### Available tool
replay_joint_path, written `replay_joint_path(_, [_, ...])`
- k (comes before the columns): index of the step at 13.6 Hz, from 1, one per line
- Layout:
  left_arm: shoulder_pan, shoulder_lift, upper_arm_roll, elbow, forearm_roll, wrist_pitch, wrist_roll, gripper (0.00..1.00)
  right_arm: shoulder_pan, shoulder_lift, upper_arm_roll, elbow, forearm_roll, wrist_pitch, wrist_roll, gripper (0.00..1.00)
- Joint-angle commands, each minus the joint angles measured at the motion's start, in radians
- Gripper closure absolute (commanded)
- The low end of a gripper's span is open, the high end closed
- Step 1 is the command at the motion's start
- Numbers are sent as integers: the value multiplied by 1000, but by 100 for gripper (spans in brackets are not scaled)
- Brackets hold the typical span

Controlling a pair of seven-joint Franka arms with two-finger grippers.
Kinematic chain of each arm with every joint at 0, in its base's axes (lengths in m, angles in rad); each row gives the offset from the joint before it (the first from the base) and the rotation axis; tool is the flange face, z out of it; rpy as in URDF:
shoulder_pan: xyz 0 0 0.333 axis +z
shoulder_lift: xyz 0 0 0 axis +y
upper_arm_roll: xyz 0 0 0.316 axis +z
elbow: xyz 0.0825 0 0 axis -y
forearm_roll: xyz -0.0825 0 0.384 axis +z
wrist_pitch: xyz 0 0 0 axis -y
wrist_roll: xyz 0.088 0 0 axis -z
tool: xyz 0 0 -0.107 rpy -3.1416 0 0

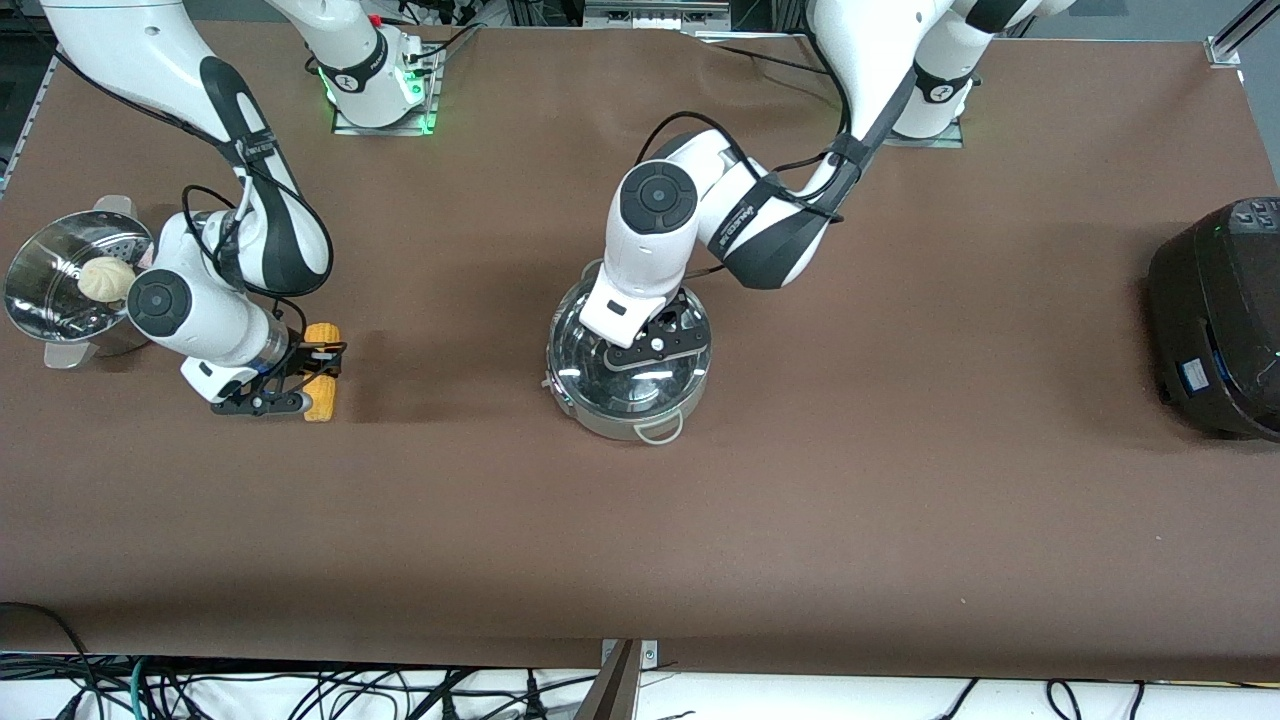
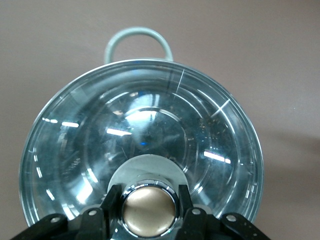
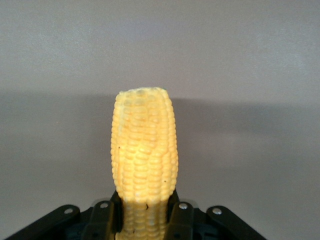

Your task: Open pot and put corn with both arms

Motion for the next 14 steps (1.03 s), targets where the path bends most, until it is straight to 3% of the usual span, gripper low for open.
replay_joint_path(1, [79,-130,2,-7,-42,-128,75,100,0,-6,2,19,-12,-22,-1,100])
replay_joint_path(3, [163,-220,2,-48,-113,-200,219,100,18,-17,10,101,-4,-156,9,100])
replay_joint_path(5, [255,-355,5,-204,-115,-234,414,100,44,-6,10,277,12,-405,63,100])
replay_joint_path(7, [352,-488,8,-399,-115,-231,610,100,116,24,10,414,66,-516,188,100])
replay_joint_path(12, [492,-645,86,-683,-80,-196,884,100,328,47,8,507,201,-513,428,100])
replay_joint_path(14, [519,-655,147,-827,-76,-44,994,100,395,66,10,560,256,-486,576,100])
